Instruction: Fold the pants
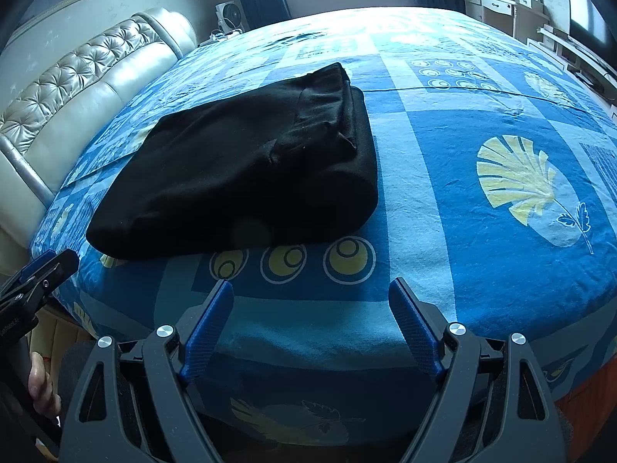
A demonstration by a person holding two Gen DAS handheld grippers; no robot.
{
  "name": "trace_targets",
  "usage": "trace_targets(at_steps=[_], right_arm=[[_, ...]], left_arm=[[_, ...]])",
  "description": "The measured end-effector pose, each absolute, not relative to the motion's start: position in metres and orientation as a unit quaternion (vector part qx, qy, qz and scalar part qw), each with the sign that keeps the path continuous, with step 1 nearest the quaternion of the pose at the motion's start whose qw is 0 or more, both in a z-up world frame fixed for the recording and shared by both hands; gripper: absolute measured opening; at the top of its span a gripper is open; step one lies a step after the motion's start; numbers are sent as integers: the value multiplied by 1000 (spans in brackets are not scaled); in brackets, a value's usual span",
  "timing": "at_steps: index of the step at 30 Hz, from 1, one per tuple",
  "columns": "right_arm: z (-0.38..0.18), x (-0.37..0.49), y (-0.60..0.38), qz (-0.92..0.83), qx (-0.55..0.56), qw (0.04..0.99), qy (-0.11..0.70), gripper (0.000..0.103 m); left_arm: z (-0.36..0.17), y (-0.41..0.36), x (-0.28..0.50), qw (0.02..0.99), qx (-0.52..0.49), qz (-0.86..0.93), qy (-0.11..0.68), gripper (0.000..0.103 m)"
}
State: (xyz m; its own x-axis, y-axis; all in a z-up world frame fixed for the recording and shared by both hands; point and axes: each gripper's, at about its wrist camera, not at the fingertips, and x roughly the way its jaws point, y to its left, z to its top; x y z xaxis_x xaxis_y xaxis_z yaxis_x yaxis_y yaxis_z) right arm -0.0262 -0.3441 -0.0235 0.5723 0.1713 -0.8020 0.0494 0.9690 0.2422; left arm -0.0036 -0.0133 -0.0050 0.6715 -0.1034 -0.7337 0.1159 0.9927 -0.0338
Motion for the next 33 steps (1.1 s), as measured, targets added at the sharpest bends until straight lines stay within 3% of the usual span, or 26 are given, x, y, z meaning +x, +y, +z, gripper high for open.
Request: trace_targets(at_steps=[20,26,33], right_arm=[[-29,-25,-340,46,113,873,472,82],[-26,-25,-340,58,124,869,476,82],[21,20,-377,62,148,894,419,85]], left_arm=[[-11,-6,9,896,9,2,443,101],[-15,21,17,891,-46,3,452,101],[11,62,78,924,-14,39,380,101]])
